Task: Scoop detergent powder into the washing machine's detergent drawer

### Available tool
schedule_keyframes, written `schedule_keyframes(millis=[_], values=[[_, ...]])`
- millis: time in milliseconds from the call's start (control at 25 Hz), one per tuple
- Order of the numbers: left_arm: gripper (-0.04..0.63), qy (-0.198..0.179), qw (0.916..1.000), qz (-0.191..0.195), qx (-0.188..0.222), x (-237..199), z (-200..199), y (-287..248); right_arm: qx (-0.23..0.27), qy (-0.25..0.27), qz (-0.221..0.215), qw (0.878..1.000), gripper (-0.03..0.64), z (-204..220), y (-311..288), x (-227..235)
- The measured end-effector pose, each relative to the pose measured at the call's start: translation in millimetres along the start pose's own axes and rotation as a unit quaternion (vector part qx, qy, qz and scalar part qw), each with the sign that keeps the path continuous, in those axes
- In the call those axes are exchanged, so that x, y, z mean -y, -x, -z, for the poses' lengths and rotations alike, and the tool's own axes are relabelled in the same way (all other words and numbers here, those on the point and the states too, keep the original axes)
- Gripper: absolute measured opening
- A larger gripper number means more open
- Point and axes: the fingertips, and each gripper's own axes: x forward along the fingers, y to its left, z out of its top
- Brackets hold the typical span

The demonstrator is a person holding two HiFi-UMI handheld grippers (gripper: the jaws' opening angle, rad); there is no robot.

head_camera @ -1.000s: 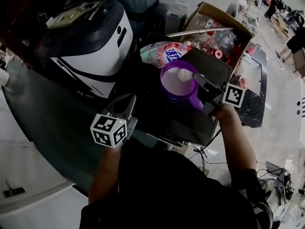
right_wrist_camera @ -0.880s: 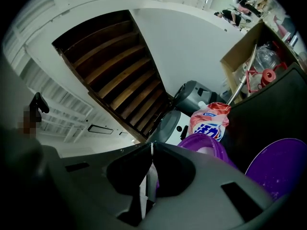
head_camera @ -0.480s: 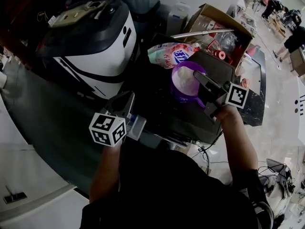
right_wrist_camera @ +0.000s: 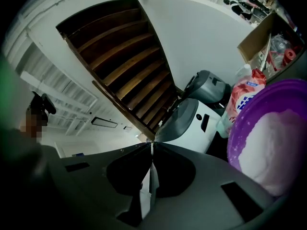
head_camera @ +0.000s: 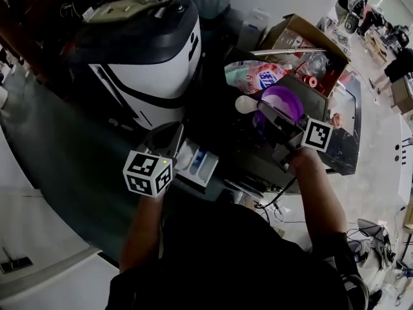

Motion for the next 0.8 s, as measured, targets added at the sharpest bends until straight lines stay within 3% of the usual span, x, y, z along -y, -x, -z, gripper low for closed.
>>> schedule_keyframes(millis=[800], values=[[0.008, 0.010, 0.9998, 0.005, -0.015, -51, 35, 50, -0.046, -0.036, -0.016, 0.998, 0.020, 102, -89, -25]])
